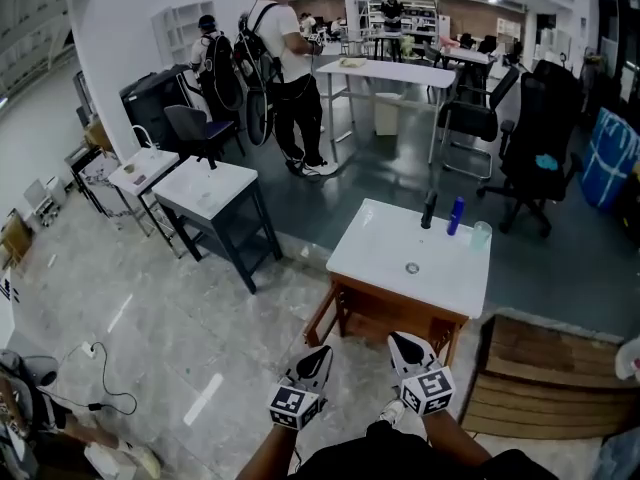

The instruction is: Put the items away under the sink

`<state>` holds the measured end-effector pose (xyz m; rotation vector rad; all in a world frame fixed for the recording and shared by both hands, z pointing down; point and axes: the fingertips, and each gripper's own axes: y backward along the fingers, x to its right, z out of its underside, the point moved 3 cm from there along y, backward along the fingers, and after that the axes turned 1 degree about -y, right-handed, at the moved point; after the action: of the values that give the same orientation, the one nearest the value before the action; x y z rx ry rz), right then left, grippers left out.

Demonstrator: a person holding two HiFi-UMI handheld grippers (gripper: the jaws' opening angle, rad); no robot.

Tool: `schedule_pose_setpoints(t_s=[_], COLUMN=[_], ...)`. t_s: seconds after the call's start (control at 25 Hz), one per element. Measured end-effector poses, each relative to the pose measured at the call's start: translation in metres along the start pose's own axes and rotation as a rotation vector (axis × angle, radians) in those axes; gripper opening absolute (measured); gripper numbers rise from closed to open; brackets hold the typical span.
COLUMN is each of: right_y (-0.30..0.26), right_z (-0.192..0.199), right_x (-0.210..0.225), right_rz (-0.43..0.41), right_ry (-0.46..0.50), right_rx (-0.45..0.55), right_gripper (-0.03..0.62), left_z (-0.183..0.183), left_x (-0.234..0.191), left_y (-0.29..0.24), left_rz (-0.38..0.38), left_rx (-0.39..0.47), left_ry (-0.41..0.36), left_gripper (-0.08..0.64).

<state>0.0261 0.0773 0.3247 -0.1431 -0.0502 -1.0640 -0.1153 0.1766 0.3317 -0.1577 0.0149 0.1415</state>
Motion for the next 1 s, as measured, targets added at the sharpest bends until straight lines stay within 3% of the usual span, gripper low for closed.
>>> schedule_pose_setpoints(t_s=[0.6,1.0], right_y=[-0.042,-0.037], right_z=[-0.004,0.001], right_x=[0.152,0.223], right_rz=[0.122,0.235], right_ry=[-0.046,-0.076], right_rx=[-0.007,-0.002], right_gripper=[0.018,0.018], left_z=[-0.025,-0.034], left_x=[0.007,0.019], left_y=[-0.187,-0.273], left_rz=[0.135,0.235], left_rx=[-0.055,-0.063], left_ry=[-0.047,-0.007], left_gripper=[0.021,0.021])
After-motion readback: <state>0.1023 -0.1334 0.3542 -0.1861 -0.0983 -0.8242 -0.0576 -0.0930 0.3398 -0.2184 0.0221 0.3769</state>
